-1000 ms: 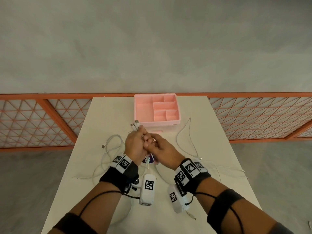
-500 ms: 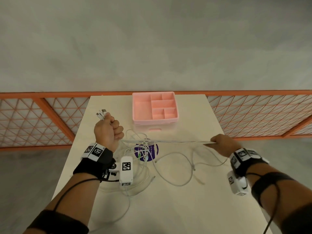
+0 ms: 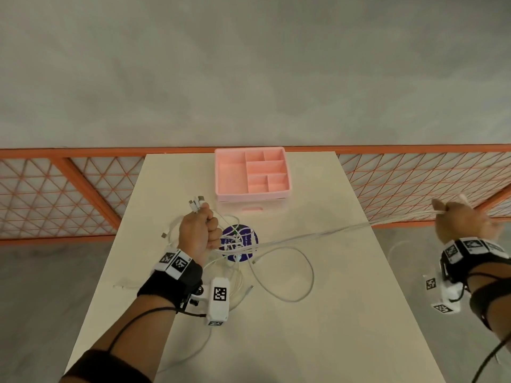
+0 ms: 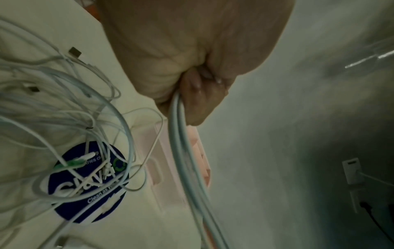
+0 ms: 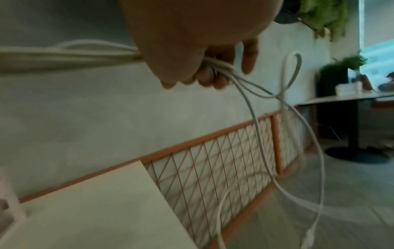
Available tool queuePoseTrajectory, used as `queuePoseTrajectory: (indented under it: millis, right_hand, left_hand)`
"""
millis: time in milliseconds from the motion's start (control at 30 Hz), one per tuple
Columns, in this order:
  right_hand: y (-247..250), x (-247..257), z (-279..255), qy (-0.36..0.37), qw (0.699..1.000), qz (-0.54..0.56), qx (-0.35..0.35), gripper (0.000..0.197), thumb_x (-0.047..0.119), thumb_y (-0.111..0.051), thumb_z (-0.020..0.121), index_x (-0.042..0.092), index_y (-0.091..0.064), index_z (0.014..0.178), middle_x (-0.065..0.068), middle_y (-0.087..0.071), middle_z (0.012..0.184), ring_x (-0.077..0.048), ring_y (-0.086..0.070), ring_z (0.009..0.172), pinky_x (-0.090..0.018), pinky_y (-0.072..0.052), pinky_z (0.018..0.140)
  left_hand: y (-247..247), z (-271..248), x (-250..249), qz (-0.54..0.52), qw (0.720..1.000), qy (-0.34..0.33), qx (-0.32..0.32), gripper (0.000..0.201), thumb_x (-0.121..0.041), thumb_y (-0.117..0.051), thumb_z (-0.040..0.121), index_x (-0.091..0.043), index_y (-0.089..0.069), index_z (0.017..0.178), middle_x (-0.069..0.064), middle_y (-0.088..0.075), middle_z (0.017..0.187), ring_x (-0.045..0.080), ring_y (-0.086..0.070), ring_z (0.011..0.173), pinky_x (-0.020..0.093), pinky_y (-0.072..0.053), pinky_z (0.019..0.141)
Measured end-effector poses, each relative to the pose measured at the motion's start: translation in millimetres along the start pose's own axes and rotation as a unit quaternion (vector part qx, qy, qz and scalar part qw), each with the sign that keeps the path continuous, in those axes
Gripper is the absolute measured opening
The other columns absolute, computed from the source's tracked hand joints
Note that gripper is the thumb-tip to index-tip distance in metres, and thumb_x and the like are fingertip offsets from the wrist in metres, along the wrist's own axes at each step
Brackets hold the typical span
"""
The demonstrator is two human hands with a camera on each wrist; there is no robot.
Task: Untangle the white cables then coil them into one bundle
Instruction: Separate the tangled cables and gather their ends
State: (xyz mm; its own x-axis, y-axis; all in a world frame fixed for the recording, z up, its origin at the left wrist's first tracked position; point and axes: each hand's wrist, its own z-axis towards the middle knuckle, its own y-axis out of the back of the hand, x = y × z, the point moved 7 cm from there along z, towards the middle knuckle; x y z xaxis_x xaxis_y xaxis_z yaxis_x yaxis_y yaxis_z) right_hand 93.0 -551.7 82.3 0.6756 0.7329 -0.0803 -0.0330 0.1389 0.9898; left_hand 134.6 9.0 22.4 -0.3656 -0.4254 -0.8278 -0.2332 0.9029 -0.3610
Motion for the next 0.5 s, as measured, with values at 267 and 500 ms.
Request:
queuePoseTrajectory:
  millis: [267, 500]
  right_hand:
    - [-134.4, 12.7, -80.1, 0.085, 0.957, -0.018, 0.276, 0.050, 0.053, -0.044, 0.098, 0.012, -0.058, 0.073, -0.007, -0.067, 0.085, -0.021, -0.062, 0.072, -0.029, -0.046, 0.068]
    - [-140.0, 75.4, -123.2, 0.133, 0.932, -0.065, 0.332, 0.077, 0.067, -0.069, 0.072, 0.024, -0.048, 0.132, -0.004, -0.047, 0.133, -0.030, -0.042, 0.126, -0.043, -0.040, 0.102]
  left_hand:
    - [16.0, -2.7, -1.9, 0.022, 0.999, -0.001, -0.040, 0.041, -0.031, -0.038, 0.107, -0.021, -0.037, 0.067, -0.009, -0.025, 0.044, 0.005, -0.018, 0.032, 0.010, -0.015, 0.037]
    - [18.7, -9.3, -1.0, 0.003, 0.999, 0.014, -0.032, 0.041, -0.031, -0.039, 0.107, -0.021, -0.040, 0.068, -0.008, -0.027, 0.046, 0.005, -0.019, 0.033, 0.011, -0.015, 0.037]
